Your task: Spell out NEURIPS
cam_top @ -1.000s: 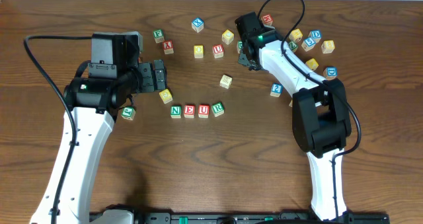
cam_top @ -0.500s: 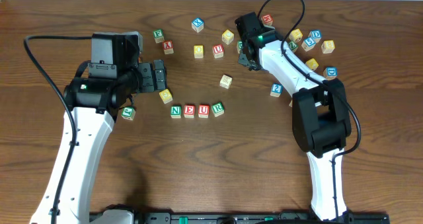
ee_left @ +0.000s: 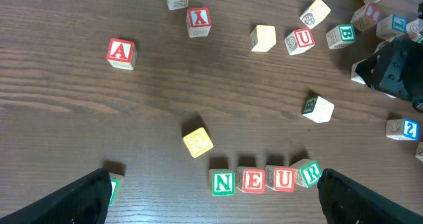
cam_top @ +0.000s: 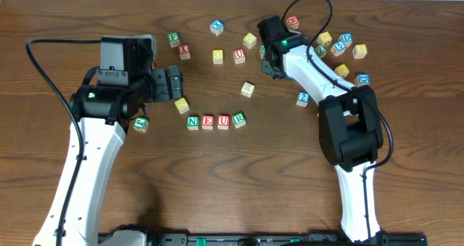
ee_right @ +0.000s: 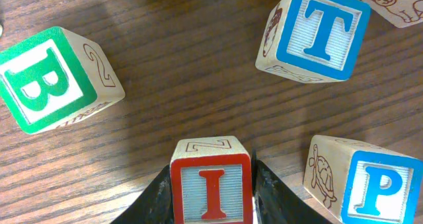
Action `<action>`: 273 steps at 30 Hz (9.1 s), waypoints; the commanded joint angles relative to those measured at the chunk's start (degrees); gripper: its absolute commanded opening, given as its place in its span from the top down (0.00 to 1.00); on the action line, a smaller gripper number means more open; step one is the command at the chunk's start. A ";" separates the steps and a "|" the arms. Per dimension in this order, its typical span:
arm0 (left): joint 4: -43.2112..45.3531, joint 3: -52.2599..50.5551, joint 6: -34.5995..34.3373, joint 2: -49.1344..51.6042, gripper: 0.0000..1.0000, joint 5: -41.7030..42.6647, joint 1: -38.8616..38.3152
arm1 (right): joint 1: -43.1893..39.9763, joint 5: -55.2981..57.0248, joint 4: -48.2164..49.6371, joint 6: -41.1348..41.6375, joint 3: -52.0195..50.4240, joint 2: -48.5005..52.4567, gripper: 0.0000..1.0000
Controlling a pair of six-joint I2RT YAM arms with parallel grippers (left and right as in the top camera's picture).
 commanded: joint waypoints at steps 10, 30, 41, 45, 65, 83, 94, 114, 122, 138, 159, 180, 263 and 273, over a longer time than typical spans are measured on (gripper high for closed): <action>0.00 1.31 0.33 -0.52 0.02 0.33 0.09 | 0.44 1.09 0.04 -0.48 0.63 1.03 0.79; 0.00 1.31 0.33 -0.52 0.02 0.31 0.09 | 0.46 1.11 -1.16 -1.57 0.74 -1.20 0.80; 0.00 1.31 0.33 -0.52 0.02 0.33 0.09 | 1.01 1.33 -6.27 -3.41 0.74 -8.31 0.80; 0.00 1.31 0.33 -0.52 0.02 0.33 0.09 | 1.77 1.33 -9.51 -4.59 0.74 -11.50 0.80; 0.02 1.31 0.33 -0.52 0.02 0.33 0.09 | 15.98 7.15 -19.02 -3.65 0.72 -15.43 0.96; 0.02 1.31 0.33 -0.52 0.02 0.33 0.09 | 17.84 4.79 -5.95 -0.17 -20.92 -24.68 0.94; 0.00 1.31 0.33 -0.52 0.02 0.31 0.09 | 18.40 -0.02 4.55 1.11 -37.64 -37.99 0.86; 0.00 1.31 0.33 -0.52 0.02 0.33 0.09 | 18.27 -2.36 13.97 -0.72 -43.69 -35.76 0.73; 0.00 1.31 0.33 -0.52 0.02 0.33 0.09 | 18.01 -2.38 17.05 -1.77 -43.69 -32.37 0.73; 0.02 1.31 0.33 -0.52 0.02 0.33 0.09 | 13.81 -3.17 18.71 -3.30 -43.69 -31.50 0.74; 0.02 1.31 0.33 -0.52 0.02 0.33 0.09 | 13.81 -4.15 21.57 -3.93 -43.65 -27.91 0.72; 0.02 1.31 0.33 -0.52 0.02 0.33 0.09 | 13.92 -5.86 22.45 -4.57 -43.67 -27.91 0.73; 0.00 1.31 0.33 -0.52 0.02 0.33 0.09 | 16.83 -5.57 23.37 -3.89 -43.74 -25.73 0.66; 0.00 1.31 0.33 -0.52 0.02 0.33 0.09 | 16.83 -5.57 23.52 -3.93 -43.74 -25.73 0.67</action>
